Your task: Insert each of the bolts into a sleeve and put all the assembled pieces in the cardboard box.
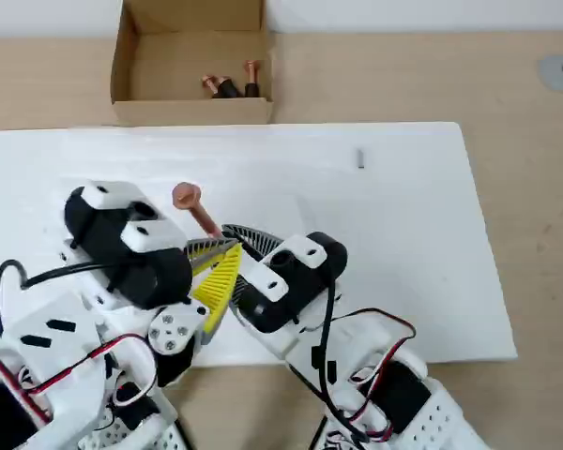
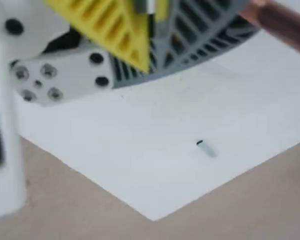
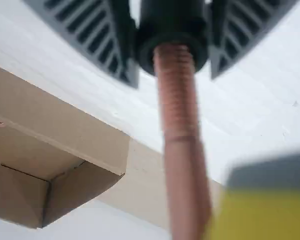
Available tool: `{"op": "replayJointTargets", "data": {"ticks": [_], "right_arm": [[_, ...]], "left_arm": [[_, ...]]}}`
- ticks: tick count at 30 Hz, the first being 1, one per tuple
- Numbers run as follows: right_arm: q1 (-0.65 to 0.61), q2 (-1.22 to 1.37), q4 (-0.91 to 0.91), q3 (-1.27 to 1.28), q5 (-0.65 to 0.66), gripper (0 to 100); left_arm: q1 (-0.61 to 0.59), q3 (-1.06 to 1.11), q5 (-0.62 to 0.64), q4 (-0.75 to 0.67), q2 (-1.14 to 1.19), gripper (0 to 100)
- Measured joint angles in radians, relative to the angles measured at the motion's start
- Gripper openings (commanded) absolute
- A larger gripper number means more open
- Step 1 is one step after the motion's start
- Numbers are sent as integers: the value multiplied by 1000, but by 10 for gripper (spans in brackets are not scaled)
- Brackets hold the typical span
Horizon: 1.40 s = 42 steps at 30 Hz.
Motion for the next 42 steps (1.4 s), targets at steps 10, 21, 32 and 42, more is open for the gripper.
{"op": "replayJointTargets", "data": {"ticks": [10,21,32,42], "right_arm": [[0,0,0,0,0,9],[0,0,0,0,0,9],[2,0,0,0,0,9],[2,0,0,0,0,9]], "left_arm": [[-107,-66,-8,-2,0,102],[-190,-310,163,89,-2,114],[-402,-109,169,104,-2,168],[-402,147,169,-107,8,167]]}}
